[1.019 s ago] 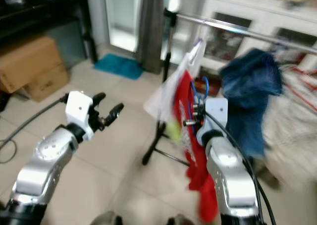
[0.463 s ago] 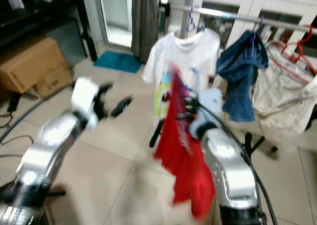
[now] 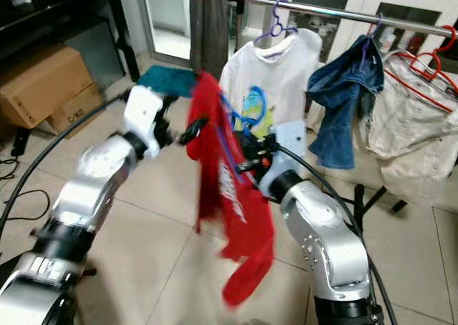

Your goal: Hang hanger

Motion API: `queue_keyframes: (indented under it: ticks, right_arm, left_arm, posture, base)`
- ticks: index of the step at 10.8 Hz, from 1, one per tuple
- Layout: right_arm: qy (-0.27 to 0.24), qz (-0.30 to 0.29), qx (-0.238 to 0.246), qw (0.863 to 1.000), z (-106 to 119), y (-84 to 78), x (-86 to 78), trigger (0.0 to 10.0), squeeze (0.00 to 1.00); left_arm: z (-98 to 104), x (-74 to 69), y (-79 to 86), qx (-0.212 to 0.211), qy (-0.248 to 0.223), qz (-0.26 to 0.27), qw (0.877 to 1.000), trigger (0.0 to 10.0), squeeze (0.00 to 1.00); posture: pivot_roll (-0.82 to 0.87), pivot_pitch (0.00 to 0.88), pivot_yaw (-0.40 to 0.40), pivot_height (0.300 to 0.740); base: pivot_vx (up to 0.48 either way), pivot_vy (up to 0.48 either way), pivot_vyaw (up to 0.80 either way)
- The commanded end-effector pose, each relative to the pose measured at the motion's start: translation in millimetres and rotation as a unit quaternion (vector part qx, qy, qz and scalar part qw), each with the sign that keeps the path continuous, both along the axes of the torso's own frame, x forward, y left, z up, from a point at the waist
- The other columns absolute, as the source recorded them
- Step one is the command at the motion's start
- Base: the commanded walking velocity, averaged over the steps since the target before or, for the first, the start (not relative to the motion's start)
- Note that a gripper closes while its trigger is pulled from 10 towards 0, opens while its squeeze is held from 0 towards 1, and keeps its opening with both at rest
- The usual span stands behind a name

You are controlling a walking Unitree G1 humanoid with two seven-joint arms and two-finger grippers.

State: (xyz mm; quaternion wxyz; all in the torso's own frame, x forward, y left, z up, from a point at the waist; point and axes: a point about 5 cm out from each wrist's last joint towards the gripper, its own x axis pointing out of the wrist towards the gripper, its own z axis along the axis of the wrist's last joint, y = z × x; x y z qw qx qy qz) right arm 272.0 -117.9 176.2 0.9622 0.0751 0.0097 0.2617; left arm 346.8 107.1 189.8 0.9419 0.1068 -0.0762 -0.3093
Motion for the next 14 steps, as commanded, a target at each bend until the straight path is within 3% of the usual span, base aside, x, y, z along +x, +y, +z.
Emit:
queue_keyframes:
  ticks: [1,2,3,5,14]
  right_arm:
    - [-0.031,0.024,0.014,0.999,14.2,5.5,-2.0,0.0,0.0]
    - [-0.036,0.043,0.026,0.998,17.0,9.0,-4.8,0.0,0.0]
    - [-0.038,0.056,0.035,0.997,18.4,11.5,-6.8,0.0,0.0]
    - [-0.042,0.074,0.043,0.995,20.4,15.3,-9.4,0.0,0.0]
    - [-0.042,0.043,0.063,0.996,17.7,7.3,-8.7,0.0,0.0]
  left_arm:
    - [0.1,2.7,-2.8,0.009,-0.008,0.0,1.0,10.0,0.0]
    - [0.5,5.2,-7.2,0.01,-0.014,-0.007,1.0,7.7,0.0]
    - [-0.5,7.1,-10.6,0.009,-0.014,-0.015,1.0,3.8,0.0]
    - [0.8,11.1,-12.1,0.008,-0.017,-0.015,1.0,0.0,0.0]
    - [-3.4,18.2,-1.7,0.01,-0.035,0.048,0.998,0.0,0.0]
  posture:
    - [-0.08,0.008,-0.021,0.74]
    - [-0.08,0.009,-0.021,0.74]
    - [-0.08,0.011,-0.021,0.74]
    - [-0.08,0.009,-0.014,0.74]
    - [-0.09,0.0,0.029,0.74]
  base:
    - [0.0,0.0,0.0]
    - [0.0,0.0,0.0]
    - [0.0,0.0,0.0]
    - [0.0,0.0,0.0]
    - [0.0,0.0,0.0]
